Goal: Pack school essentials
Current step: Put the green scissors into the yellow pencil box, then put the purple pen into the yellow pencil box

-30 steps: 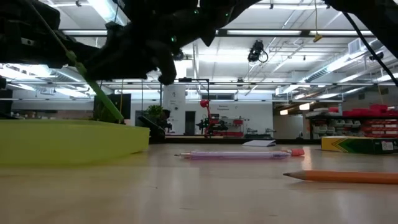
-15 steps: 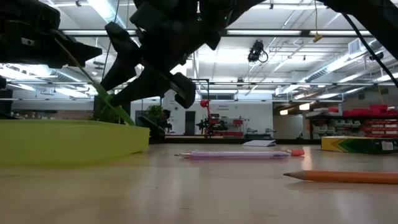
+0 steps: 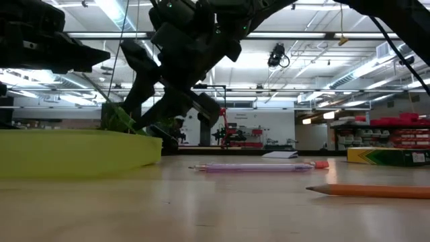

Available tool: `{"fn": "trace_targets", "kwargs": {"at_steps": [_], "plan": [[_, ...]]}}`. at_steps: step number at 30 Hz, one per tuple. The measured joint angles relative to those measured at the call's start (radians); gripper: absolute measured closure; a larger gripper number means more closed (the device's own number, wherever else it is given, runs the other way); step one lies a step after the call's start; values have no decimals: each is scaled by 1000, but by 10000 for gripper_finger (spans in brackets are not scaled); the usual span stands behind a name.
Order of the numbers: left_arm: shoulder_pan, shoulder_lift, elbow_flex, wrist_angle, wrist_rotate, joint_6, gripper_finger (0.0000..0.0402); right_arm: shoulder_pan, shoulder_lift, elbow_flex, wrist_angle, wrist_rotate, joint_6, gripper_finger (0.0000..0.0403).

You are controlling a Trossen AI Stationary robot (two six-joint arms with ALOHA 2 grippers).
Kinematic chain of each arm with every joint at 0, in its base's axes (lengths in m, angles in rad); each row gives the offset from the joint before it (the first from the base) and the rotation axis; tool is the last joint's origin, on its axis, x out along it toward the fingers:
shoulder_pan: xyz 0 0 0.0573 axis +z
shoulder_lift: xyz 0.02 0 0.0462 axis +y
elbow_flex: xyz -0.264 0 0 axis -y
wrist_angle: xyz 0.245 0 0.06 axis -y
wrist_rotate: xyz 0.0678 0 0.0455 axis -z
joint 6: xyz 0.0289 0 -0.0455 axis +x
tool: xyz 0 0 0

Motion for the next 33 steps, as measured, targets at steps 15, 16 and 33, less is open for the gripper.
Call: {"fn": "trace_targets", "kwargs": {"at_steps": [15,16,33], "plan": [[0,0,0,0,0,0,362,3,-1,-1,-8,1,-19,222],[0,0,0,0,0,0,363,3,-1,-1,-12,1,-19,218],[0,0,0,0,0,0,361,24,-32,7,-11,113,97,211]]}}
